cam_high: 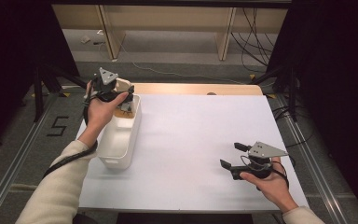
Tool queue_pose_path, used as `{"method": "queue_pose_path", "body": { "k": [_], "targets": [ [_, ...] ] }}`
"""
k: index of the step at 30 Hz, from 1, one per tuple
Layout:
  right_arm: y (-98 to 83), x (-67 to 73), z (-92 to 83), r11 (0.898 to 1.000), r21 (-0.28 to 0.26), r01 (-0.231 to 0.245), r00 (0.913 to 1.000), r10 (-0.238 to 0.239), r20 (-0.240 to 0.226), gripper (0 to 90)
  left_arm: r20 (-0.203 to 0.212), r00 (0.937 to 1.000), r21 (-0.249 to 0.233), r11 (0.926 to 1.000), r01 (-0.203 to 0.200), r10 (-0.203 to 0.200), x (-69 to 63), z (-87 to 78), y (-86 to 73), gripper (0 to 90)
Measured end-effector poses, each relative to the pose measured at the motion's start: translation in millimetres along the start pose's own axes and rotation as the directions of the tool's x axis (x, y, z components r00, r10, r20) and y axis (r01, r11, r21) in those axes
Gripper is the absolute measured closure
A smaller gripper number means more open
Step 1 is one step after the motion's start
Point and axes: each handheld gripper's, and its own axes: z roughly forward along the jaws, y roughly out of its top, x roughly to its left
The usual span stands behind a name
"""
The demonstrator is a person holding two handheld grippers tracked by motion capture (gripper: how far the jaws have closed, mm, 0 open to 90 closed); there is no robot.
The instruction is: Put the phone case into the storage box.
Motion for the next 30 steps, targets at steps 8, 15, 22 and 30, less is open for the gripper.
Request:
{"method": "queue_pose_path", "body": {
  "k": [8, 15, 22, 30],
  "targets": [
    [-0.2, -0.3, 0.1, 1.000, 0.001, -0.001, 1.0000, 0.001, 0.001, 15.7, -0.001, 1.0000, 0.002, 1.0000, 0.000, 0.000, 0.5, 3.0, -0.5, 11.1],
    [-0.2, -0.4, 0.2, 1.000, 0.000, 0.000, 1.0000, 0.000, 0.002, 15.7, -0.004, 1.0000, 0.006, 1.0000, 0.000, 0.000, 0.2, 6.2, -0.1, 11.1],
    [-0.4, -0.8, 0.4, 1.000, -0.002, 0.000, 1.0000, 0.000, 0.000, 15.8, -0.006, 1.0000, 0.011, 0.9999, -0.002, 0.002, 0.6, 9.7, 0.5, 11.1],
    [-0.4, -1.1, 0.3, 1.000, -0.002, -0.001, 1.0000, 0.001, 0.000, 15.8, 0.003, 1.0000, 0.012, 0.9999, 0.006, -0.006, 0.0, 12.8, 1.1, 11.1]
  ]
}}
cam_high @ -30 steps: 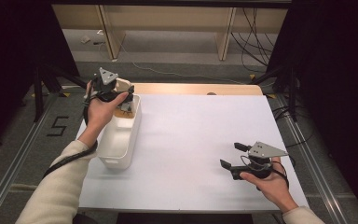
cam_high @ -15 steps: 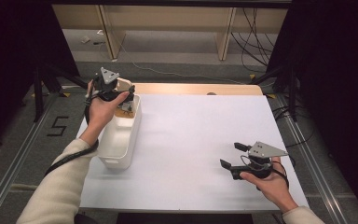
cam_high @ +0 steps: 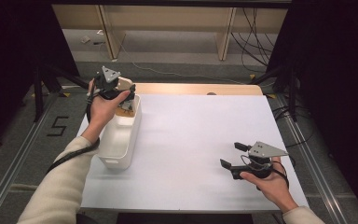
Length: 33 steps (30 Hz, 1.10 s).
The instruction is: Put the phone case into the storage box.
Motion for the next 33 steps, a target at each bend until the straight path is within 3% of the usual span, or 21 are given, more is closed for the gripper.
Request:
{"method": "queue_pose_path", "body": {
  "k": [33],
  "targets": [
    [0.0, -0.4, 0.2, 1.000, -0.003, 0.000, 1.0000, 0.000, -0.004, 15.9, -0.029, 0.9996, 0.023, 0.9997, 0.008, -0.007, -2.0, 8.4, 2.7, 11.1]
  ]
}}
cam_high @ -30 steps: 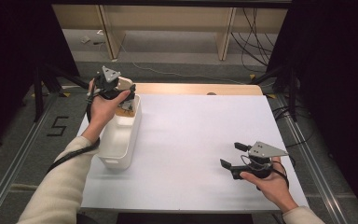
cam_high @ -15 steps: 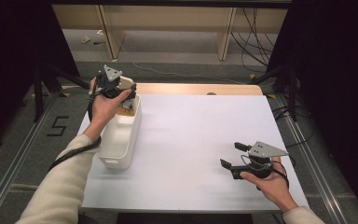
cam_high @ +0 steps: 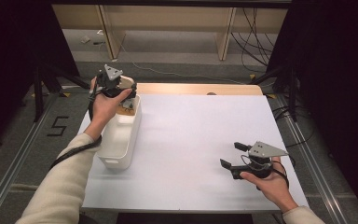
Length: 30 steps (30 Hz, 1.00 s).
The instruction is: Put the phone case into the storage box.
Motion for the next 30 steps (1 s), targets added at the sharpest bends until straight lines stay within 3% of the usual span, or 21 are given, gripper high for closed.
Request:
{"method": "queue_pose_path", "body": {
  "k": [30],
  "targets": [
    [-0.2, -0.7, 0.2, 1.000, 0.001, 0.001, 1.0000, -0.001, 0.002, 16.1, 0.003, 0.9994, 0.011, 0.9994, -0.034, 0.034, 1.4, 8.1, -0.5, 11.1]
  ]
}}
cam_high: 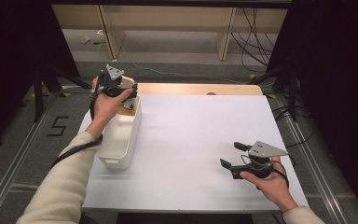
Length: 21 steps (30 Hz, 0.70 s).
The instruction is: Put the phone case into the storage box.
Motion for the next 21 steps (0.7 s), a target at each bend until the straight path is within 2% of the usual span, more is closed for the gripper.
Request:
{"method": "queue_pose_path", "body": {
  "k": [21],
  "targets": [
    [-0.2, -0.2, 0.2, 1.000, 0.002, -0.005, 1.0000, 0.005, 0.000, 16.1, 0.002, 1.0000, 0.022, 0.9997, 0.009, -0.009, 2.0, 9.1, -2.9, 11.0]
  ]
}}
